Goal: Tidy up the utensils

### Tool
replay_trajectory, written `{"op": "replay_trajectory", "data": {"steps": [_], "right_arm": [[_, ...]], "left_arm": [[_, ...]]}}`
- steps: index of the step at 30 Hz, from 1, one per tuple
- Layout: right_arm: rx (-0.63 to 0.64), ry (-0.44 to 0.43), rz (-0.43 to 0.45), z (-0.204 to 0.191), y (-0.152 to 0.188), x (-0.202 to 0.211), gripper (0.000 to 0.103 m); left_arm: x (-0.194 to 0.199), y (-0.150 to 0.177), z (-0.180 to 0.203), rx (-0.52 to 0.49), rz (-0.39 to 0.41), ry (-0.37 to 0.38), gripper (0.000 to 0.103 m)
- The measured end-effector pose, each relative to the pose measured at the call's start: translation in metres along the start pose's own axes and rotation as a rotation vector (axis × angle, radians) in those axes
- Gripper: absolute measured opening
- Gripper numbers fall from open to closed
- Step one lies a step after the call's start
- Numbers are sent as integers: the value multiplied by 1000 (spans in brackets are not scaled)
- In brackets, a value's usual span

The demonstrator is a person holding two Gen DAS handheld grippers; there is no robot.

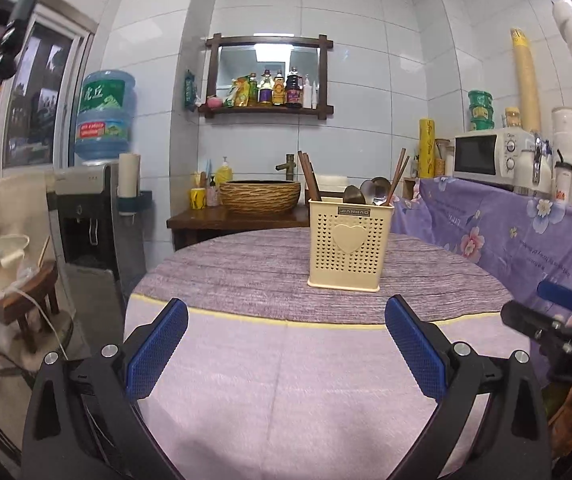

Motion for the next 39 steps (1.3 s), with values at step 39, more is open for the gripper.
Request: {"op": "replay_trajectory", "data": {"steps": [39], "right_arm": [[75, 2, 22, -17, 11, 22, 97]], "left_arm": [[18, 10, 2, 7, -3, -2, 98]]}}
Point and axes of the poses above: each gripper's, at about its wrist camera, not at the fingertips, and x roughly against the way its jaws point, z to its right, y to its underside, the point moved 6 cm from there along -x, roughly the way its jaws point, and after that the axes turned 3 degrees about -z, right-handed, at the moved point
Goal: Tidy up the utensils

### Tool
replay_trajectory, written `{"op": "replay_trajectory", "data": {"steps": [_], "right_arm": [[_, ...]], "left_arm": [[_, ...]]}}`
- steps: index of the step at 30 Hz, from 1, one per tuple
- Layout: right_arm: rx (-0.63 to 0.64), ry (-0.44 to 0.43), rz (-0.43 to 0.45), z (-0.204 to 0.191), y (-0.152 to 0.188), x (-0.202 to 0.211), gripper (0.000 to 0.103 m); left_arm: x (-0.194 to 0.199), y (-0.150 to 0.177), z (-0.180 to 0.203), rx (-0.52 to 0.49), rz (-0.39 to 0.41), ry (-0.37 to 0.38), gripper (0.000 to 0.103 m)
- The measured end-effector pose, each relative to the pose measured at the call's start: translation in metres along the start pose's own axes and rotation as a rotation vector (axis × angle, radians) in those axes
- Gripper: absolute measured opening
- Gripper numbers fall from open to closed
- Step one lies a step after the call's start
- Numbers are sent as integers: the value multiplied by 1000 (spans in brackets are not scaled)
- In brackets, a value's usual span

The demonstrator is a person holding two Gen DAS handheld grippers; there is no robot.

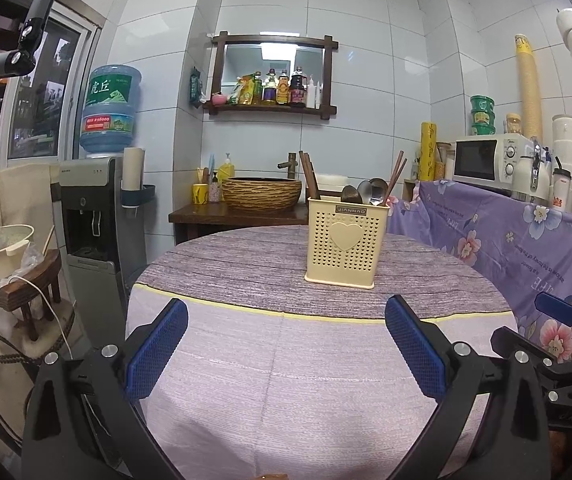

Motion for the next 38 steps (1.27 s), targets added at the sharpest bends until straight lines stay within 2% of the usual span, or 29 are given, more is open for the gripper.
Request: {"op": "replay_trajectory", "data": {"steps": [25, 38], "right_arm": [[-3, 0, -12, 1, 1, -3, 97], [-2, 0, -14, 1, 2, -4, 97]], "left_arm": [[-4, 2, 5, -7, -24, 18, 98], [-3, 1, 1, 4, -17, -7, 98]]}}
Point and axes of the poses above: each gripper's, at about its wrist camera, not at the fingertips, and x roughly against the way its jaws point, z to its right, y to its underside, the point moved 6 cm from there along -x, roughly the way its jaws point, and after that the axes turned 3 degrees about -z, right-handed, at the moved point
